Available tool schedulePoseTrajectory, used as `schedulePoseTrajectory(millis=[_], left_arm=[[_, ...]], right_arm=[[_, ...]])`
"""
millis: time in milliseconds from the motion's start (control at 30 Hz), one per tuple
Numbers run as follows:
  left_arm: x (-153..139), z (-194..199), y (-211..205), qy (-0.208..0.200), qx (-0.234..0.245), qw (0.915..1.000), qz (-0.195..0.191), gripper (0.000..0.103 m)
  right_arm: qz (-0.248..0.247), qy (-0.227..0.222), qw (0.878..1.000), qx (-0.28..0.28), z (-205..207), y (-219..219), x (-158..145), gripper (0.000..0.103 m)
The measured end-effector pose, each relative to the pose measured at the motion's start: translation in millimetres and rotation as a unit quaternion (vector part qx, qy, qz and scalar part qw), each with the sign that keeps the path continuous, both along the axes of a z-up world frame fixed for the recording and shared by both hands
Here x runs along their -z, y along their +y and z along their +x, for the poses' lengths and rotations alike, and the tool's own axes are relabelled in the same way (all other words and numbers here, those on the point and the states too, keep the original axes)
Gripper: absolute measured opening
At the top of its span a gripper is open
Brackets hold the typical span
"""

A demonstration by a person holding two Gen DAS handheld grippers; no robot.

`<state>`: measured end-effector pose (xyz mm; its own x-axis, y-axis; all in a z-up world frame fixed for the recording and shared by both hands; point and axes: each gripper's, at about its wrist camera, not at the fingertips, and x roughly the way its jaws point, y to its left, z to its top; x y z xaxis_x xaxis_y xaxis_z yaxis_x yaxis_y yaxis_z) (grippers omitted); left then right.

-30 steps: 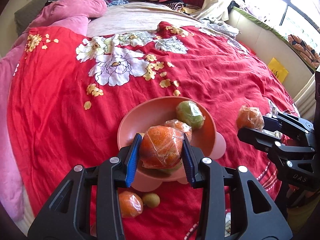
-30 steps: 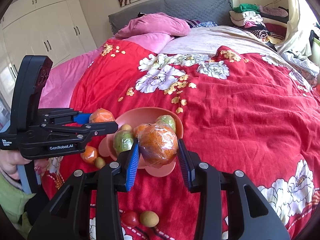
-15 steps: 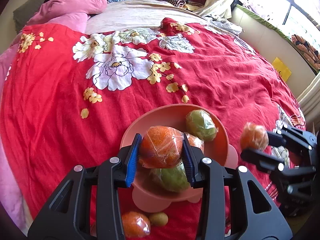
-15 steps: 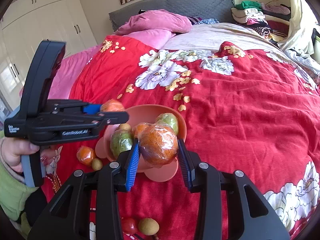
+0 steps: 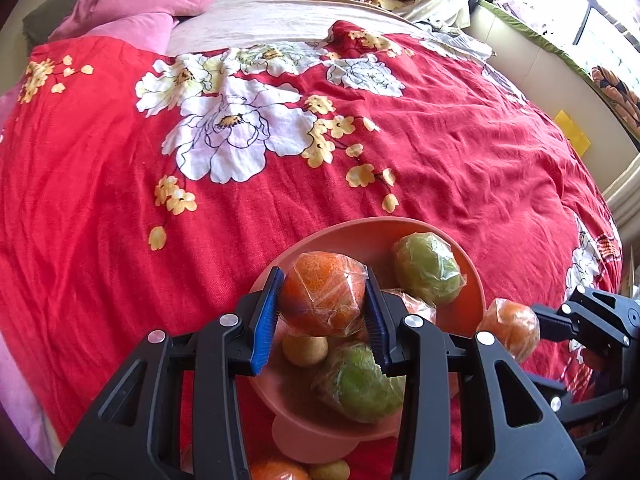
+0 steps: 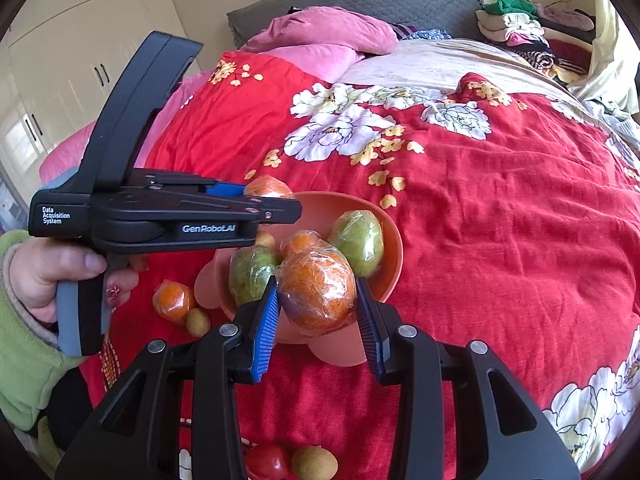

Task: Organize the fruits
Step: 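Open right tool to drop its orange while left tool releases its orange in the bowl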

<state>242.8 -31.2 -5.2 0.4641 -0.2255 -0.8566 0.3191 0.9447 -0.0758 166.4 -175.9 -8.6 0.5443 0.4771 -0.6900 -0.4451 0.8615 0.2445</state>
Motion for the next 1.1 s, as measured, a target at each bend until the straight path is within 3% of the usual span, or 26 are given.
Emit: schedulePoseTrajectory(millis=[1100], left_arm=[[18.0, 14.7, -11.4, 0.016, 0.017, 0.9997, 0.008, 0.031]], right_arm=[[-0.040, -0.008, 0.999, 0.001, 2.7, 11.8, 15.2, 0.036]])
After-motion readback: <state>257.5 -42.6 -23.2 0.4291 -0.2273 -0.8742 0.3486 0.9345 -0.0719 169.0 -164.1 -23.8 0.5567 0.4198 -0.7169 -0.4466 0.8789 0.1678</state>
